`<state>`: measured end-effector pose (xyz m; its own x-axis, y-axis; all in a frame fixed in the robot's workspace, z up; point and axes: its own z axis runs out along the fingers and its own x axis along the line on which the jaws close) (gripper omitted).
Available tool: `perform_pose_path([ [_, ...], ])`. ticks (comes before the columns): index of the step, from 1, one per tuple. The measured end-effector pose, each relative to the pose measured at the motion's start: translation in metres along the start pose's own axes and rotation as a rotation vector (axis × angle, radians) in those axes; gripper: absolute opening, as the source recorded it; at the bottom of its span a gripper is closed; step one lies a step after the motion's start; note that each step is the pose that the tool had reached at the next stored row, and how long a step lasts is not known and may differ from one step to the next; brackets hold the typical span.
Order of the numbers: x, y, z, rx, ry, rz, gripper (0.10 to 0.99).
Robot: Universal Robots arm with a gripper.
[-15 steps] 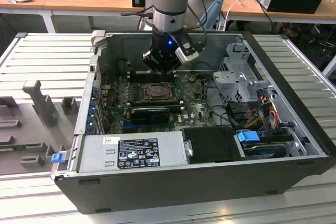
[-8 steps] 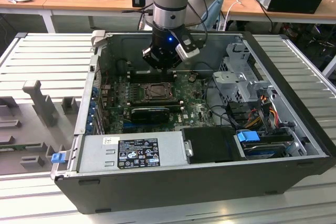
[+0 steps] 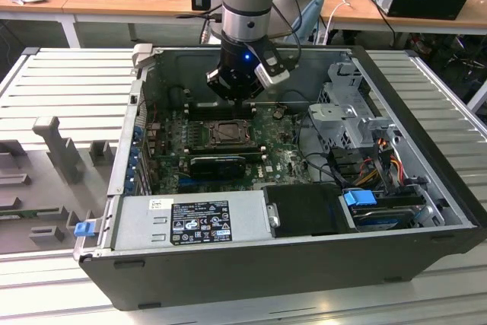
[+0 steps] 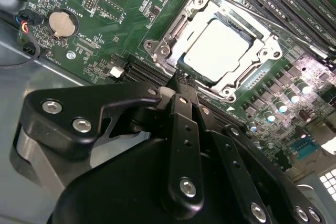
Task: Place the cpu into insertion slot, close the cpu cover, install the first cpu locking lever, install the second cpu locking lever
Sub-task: 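Install the second cpu locking lever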
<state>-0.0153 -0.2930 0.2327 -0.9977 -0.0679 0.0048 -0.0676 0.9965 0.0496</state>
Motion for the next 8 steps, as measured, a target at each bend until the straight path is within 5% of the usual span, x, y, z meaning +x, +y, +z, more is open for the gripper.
perform_pose_path([
  [8,0.0002,-0.0030,-0.0001,0.000,-0.0001,0.000,0.106],
])
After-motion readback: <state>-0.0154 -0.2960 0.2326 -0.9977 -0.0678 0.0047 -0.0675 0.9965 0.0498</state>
